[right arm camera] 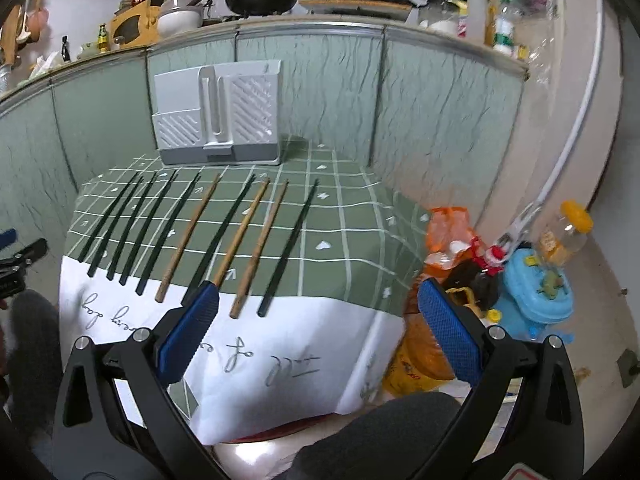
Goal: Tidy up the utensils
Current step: 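Close the left tool on a black chopstick while the right tool grasps another black chopstick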
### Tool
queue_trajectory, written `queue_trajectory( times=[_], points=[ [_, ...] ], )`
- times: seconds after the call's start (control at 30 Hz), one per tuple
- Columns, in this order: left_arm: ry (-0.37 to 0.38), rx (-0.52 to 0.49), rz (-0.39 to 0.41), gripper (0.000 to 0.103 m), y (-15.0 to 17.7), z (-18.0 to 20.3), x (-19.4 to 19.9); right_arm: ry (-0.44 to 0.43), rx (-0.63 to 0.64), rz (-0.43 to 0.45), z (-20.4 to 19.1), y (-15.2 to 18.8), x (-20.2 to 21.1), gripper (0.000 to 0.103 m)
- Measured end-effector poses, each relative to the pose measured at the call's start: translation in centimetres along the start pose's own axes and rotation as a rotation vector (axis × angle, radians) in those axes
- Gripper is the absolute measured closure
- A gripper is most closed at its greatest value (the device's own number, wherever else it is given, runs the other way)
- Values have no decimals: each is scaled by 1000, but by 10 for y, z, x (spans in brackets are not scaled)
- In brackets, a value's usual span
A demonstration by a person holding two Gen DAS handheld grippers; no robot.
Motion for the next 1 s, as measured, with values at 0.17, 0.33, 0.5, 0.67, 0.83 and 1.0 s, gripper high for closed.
queue_trajectory(
  times=[0.17,0.33,0.5,0.67,0.83,1.0],
  points=[
    [-17,-17,-9,5,-1,1,-26,2,14,-21,-2,-2,-23,8],
    [-9,5,-49,25,1,2,-52,-14,-22,-31,-2,-2,-45,8],
    [-23,3,-71,44,5,5,-70,-17,-34,-28,-6,-2,-62,8],
    [-38,-35,-69,53,9,10,-77,4,-15,-36,-12,-2,-77,10],
    [-37,-57,-55,64,9,15,-79,-19,0,-72,-22,2,-93,33],
    [-45,-67,-40,72,10,21,-80,8,8,-102,-26,10,-103,59]
  ],
)
Point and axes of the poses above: each gripper's, at about its wrist camera, not at the fingertips, and x roughly against the way its jaws point, z to its right, y to its underside, the point moved 6 cm from there along -x, roughly the way its jaws point, and after that the axes turned 10 degrees about x, right-handed, at the moved point
